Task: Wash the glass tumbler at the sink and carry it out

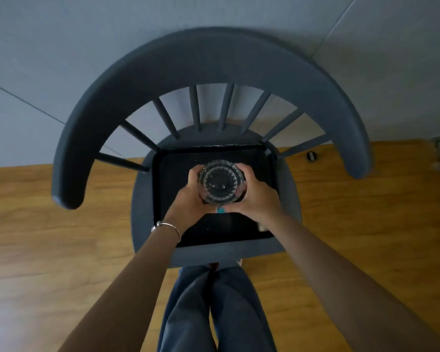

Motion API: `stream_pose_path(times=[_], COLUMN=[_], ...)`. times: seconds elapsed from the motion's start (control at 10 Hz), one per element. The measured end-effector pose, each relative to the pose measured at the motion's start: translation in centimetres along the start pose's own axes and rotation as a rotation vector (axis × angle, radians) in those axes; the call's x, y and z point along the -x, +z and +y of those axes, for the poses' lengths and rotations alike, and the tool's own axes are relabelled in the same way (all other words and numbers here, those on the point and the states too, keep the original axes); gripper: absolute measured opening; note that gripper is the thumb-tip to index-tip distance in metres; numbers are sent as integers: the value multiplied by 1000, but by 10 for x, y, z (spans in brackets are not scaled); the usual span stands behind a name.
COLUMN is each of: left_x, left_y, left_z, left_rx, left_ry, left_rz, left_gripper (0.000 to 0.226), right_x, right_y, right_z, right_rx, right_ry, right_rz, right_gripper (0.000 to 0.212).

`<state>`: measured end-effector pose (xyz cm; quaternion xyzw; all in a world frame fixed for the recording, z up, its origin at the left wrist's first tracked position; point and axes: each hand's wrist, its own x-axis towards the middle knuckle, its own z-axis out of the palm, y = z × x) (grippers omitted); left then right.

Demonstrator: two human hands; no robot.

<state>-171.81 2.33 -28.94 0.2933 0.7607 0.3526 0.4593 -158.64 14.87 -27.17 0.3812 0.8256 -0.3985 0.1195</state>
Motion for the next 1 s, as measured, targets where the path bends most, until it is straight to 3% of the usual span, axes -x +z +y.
stream_pose_path(times=[0.4, 1.0], left_x=[-59, -68], left_y=[13, 24], left_z=[-46, -55], left_rx=[-72, -290], left_ry=[-23, -134], left_rz=[26, 63], left_gripper=[94, 94], right_x=[-63, -66], right_y=[34, 49], right_z=[32, 42], right_rx=[-27, -132], right_ry=[107, 188], right_rz=[-33, -1], right_gripper=[105, 103])
